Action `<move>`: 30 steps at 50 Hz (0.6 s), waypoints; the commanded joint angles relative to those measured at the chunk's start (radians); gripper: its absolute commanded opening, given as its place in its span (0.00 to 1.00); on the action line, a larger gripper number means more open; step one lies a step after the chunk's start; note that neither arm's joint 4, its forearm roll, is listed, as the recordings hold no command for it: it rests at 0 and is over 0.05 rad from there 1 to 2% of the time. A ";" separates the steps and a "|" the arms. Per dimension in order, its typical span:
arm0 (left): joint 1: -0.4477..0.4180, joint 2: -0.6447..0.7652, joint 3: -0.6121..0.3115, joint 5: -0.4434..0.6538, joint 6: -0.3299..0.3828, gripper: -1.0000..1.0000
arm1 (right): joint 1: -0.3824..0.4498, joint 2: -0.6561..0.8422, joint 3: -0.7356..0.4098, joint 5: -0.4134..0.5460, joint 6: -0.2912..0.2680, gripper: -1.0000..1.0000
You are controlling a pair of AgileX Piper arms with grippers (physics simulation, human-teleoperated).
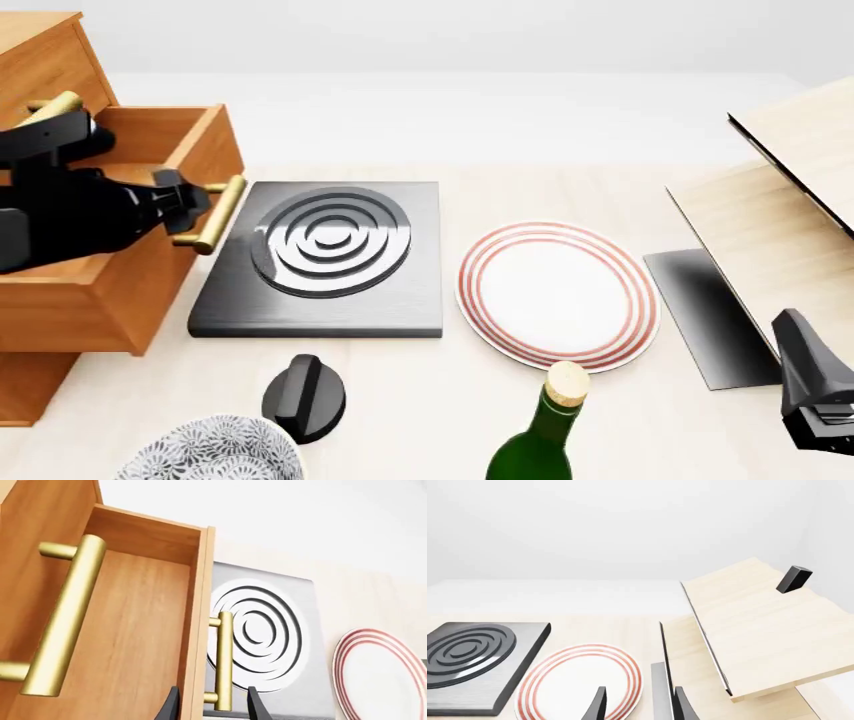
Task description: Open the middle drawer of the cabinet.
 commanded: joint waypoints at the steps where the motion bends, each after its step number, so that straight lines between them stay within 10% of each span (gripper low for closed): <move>1: -0.035 -0.007 0.001 0.002 -0.021 1.00 | 0.001 -0.005 0.000 0.002 0.002 1.00; 30: -0.103 0.033 -0.015 -0.022 -0.036 1.00 | 0.001 -0.005 0.000 0.002 0.002 1.00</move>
